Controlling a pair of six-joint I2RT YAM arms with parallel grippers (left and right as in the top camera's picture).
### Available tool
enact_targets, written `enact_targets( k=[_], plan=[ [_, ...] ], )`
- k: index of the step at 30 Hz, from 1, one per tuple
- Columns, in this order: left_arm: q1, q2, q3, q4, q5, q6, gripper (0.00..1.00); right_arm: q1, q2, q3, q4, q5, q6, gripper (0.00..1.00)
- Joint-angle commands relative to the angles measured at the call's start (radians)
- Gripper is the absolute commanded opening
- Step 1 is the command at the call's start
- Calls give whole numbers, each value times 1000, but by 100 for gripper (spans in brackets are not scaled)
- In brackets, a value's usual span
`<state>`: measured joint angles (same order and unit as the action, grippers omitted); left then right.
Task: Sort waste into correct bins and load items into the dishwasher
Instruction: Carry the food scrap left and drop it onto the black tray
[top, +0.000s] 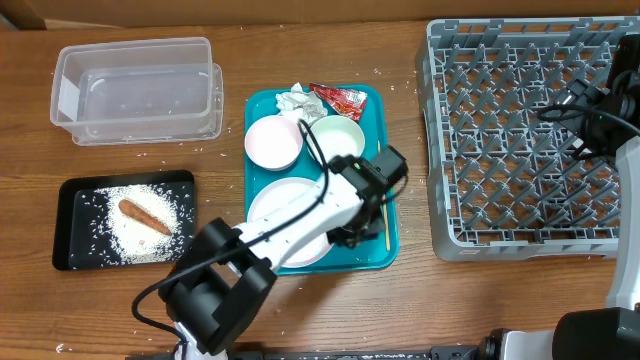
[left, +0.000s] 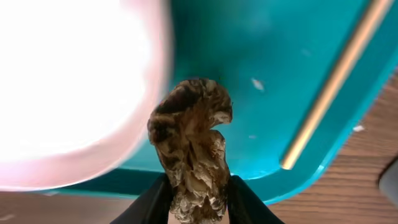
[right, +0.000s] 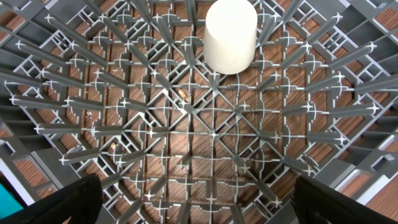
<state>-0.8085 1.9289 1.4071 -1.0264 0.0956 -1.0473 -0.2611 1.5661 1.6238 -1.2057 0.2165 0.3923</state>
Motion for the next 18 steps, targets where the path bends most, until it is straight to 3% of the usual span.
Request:
enact_targets(
  k=[1,10,18],
  plan=[
    [88,-33,71,-85,-45,37,30,1,-6,17,3,7,5,100],
    [257,-107,85,-177,-123,106,31,1,-6,17,3,8,5,100],
    [532,-200,85,-272,-268,139,32,1,-6,17,3,8,5,100]
  ],
)
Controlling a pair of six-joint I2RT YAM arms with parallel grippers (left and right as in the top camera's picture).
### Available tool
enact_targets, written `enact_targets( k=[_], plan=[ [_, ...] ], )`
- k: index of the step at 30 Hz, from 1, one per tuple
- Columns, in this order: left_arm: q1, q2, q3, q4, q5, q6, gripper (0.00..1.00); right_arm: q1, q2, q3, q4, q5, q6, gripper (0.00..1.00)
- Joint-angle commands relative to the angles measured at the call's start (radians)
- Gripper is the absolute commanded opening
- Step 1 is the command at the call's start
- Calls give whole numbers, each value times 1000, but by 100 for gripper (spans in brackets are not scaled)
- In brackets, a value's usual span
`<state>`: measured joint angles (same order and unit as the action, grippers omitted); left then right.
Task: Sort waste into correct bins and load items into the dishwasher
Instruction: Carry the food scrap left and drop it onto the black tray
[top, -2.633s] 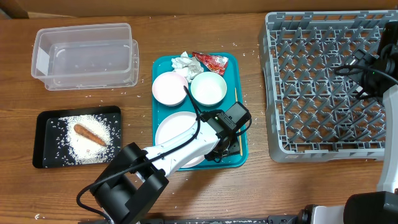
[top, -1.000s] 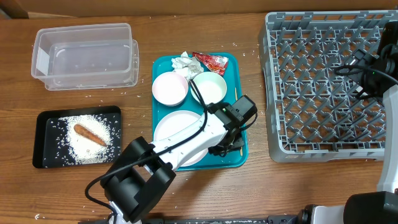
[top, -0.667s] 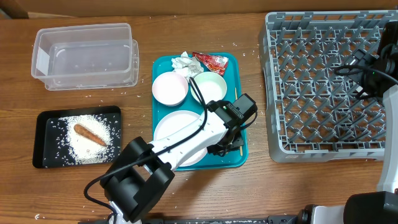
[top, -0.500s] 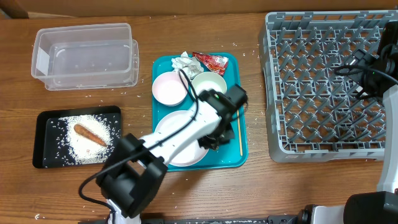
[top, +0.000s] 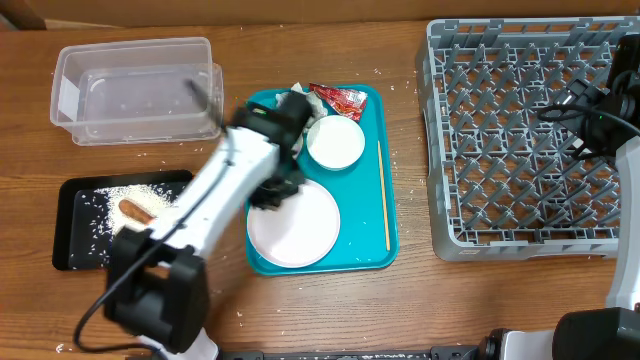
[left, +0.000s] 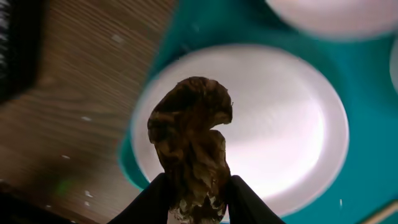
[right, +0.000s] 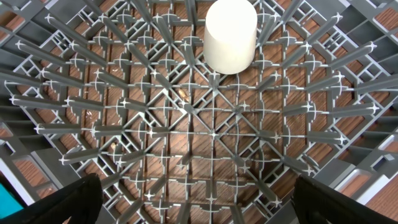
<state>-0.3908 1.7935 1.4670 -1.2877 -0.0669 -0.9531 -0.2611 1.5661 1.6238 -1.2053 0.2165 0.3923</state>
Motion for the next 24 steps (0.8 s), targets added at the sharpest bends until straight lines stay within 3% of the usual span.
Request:
enact_targets(
  k=[1,8,13,24],
  plan=[
    [149,-68,25,-11,-109,55,32,1,-6,17,3,8,5,100],
    [428,-64,6,11,-182,114,34,1,-6,17,3,8,5,100],
    [557,-64,-35,51,-179,128,34,1,-6,17,3,8,5,100],
    [614,-63,-231,285,-175,219,38,1,-6,17,3,8,5,100]
  ],
)
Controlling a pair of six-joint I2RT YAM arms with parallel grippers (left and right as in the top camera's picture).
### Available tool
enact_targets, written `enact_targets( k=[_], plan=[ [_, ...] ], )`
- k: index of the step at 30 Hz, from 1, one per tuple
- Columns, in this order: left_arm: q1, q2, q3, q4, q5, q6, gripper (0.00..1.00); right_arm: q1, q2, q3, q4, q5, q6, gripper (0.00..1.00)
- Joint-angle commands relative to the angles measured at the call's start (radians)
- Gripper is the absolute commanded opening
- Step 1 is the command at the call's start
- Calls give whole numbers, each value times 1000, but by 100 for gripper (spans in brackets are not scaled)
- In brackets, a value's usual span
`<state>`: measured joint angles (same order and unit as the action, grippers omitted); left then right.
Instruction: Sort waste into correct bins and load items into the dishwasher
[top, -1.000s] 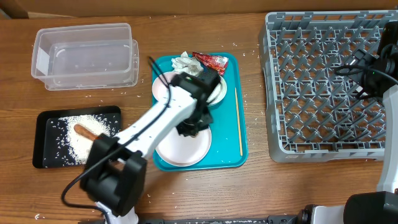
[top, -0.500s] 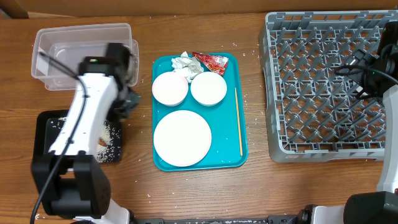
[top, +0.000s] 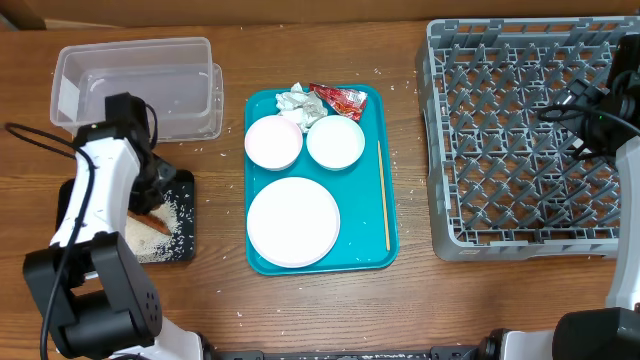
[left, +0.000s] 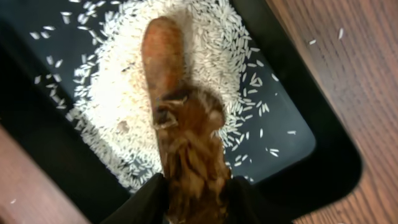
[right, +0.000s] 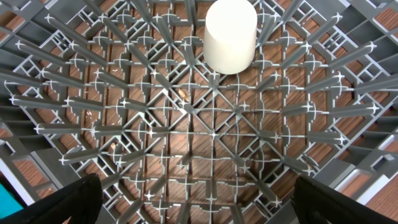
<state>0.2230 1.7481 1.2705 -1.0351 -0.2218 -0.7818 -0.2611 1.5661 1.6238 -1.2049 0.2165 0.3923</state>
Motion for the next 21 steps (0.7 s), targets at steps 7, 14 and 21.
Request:
enact_targets(
  k=[7,14,21],
  plan=[
    [0,-19,-35,40,17,99,68,1,-6,17,2,8,5,100],
    [-1,-85,2,-48,150,142,67,1,-6,17,3,7,5,100],
    [-76,-296,2,-77,309,249,68,1,-6,17,2,8,5,100]
  ],
)
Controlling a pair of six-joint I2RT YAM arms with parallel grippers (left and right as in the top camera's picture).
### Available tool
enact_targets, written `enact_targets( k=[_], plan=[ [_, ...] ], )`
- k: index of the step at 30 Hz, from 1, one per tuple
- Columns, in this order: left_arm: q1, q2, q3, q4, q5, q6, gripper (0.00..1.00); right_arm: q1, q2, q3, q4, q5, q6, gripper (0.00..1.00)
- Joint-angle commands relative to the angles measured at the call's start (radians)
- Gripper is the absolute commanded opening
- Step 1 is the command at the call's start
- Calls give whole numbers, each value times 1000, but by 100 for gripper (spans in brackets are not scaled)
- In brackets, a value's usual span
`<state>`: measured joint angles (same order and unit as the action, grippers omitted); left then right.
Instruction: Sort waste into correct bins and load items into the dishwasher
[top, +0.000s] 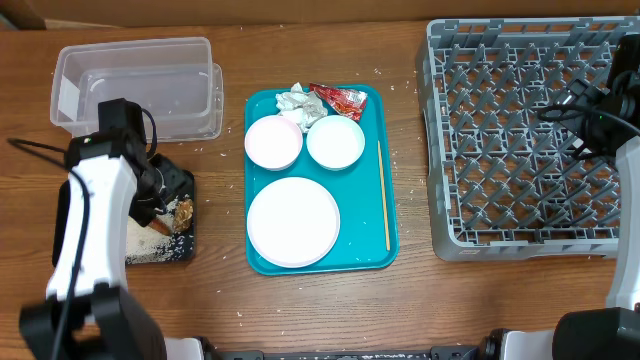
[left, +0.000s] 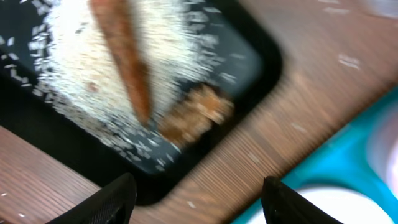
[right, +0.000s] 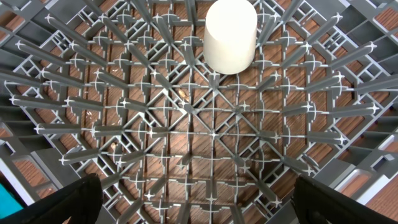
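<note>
A brown crumpled food scrap (left: 196, 112) lies at the right edge of the black tray (top: 185, 180), beside the rice (left: 81, 68) and an orange-brown sausage-like piece (left: 121, 56). It shows in the overhead view too, as the scrap (top: 183, 212). My left gripper (left: 199, 199) is open and empty just above the tray's corner. My right gripper (right: 199, 199) hangs open over the grey dishwasher rack (top: 520, 140), where a white cup (right: 231, 34) stands. The teal tray (top: 385, 250) carries two white bowls (top: 273, 142), a white plate (top: 293, 221), a chopstick (top: 382, 195), a tissue (top: 294, 99) and a red packet (top: 338, 99).
A clear plastic bin (top: 137, 88) stands at the back left, just behind the black tray. Rice grains are scattered on the wooden table (top: 400, 300). The rack fills the right side.
My left gripper was shut on the brown scrap over the rice. Now it is open, and the scrap lies on the black tray's right edge. The right arm has not moved.
My left gripper held the brown scrap above the teal tray's front right corner, then over the white plate, then over the rice on the black tray. Now the scrap rests on that tray and the gripper is open. The right gripper stayed open over the rack.
</note>
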<state>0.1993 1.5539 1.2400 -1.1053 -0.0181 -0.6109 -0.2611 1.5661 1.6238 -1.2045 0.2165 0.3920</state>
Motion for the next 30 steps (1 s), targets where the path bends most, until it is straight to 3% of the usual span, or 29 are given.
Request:
enact_targets(
  k=[1,4,6,7,15,30],
  plan=[
    [-83,-135,32,-8,124,99,68,1,-6,17,2,8,5,100],
    [-195,-196,32,-4,142,125,74,1,-6,17,2,8,5,100],
    [-280,-208,32,7,141,126,95,1,-6,17,2,8,5,100],
    [-331,-205,31,15,137,125,100,1,-6,17,2,8,5,100],
    [-560,-88,12,158,56,124,100,1,-6,17,2,8,5,100],
    [-605,148,12,206,98,127,98,1,-6,17,2,8,5,100]
  ],
)
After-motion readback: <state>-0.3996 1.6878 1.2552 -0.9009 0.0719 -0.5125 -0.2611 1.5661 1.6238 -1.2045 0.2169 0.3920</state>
